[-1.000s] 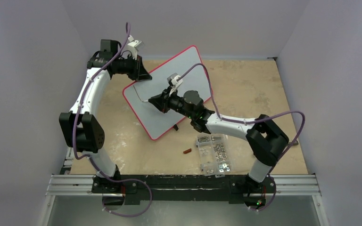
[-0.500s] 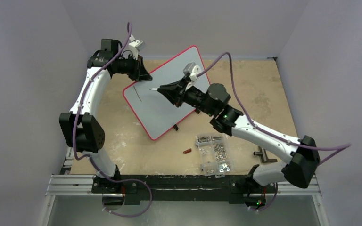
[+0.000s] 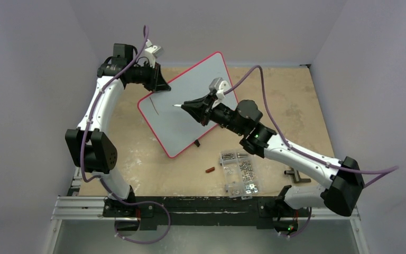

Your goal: Write a sentence on the whiteboard

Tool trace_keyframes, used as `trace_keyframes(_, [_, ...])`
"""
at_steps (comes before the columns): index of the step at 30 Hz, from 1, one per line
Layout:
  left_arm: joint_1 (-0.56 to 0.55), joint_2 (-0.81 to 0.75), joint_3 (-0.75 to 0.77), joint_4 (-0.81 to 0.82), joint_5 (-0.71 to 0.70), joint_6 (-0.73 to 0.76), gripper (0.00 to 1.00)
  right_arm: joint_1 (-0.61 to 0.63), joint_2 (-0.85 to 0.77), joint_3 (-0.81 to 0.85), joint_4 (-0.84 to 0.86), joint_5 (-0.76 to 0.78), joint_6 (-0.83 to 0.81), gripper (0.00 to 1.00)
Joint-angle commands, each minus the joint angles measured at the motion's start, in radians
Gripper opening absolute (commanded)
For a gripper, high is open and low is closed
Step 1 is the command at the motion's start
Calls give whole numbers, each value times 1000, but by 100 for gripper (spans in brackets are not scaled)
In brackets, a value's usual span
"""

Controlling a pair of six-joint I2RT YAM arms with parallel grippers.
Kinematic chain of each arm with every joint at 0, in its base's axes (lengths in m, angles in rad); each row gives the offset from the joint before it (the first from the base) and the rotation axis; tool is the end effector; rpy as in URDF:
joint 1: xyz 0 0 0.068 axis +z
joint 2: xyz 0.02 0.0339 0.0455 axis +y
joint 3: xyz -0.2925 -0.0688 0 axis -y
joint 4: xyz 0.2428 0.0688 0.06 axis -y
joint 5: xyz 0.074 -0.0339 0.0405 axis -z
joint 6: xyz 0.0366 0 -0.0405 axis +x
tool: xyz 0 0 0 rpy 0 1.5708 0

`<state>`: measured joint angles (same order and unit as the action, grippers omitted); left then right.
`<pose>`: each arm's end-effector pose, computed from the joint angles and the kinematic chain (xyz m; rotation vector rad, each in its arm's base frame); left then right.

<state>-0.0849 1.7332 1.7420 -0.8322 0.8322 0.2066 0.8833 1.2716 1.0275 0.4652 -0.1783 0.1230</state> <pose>0.3730 -0.0589 0.3919 0.6964 2.1206 -0.9176 0.1798 0.2292 0.4167 -0.6700 1.2520 0.9609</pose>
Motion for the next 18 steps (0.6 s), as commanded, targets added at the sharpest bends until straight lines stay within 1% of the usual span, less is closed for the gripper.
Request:
trace_keyframes(1, [-19,-13,-5,-51,-61,108,0,-1,53,39,9,-54,16,0])
trace_keyframes(5, [-22,0,5,-54,-48,102,0,-1,113,43,88,-79,33,0])
trace_keyframes(10, [-28,5,10,-61,-57,104,0,-1,199,81,159,-73,45,0])
trace_keyframes(18, [-34,7,20,-80,-81,109,0,0,331,182,183,-54,42,0])
